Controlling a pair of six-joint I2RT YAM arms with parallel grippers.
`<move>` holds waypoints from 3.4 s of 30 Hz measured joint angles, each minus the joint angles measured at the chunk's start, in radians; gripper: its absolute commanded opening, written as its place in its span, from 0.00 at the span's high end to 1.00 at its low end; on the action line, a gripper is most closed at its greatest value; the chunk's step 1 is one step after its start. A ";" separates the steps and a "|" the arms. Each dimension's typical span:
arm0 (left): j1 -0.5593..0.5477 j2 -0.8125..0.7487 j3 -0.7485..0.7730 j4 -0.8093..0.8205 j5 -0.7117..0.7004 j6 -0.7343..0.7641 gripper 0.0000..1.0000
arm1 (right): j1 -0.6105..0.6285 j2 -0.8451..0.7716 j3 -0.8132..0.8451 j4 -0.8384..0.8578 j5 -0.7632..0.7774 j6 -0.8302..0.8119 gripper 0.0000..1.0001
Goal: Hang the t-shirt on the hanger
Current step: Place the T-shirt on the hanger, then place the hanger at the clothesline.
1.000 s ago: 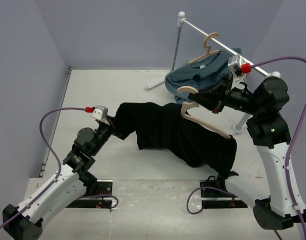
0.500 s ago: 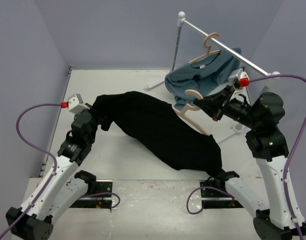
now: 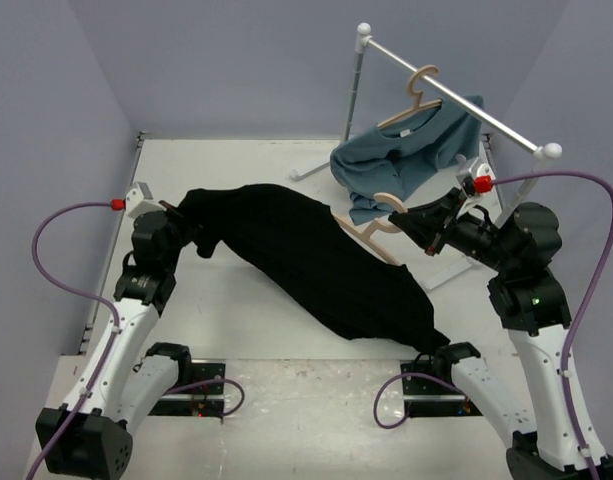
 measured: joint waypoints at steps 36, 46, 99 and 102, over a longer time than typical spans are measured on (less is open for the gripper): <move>-0.619 0.643 0.679 0.306 1.131 0.364 0.54 | -0.009 0.112 0.055 0.142 -0.355 0.089 1.00; -0.661 0.687 0.719 0.309 1.236 0.373 1.00 | -0.009 0.111 0.055 0.129 -0.341 0.075 0.77; -0.400 -0.042 0.699 -0.052 -0.174 0.264 0.00 | 0.122 -0.141 0.263 -0.581 0.257 -0.038 1.00; -0.400 -0.185 0.707 -0.029 -0.312 0.278 0.00 | 0.123 -0.173 0.396 -0.656 0.418 0.004 1.00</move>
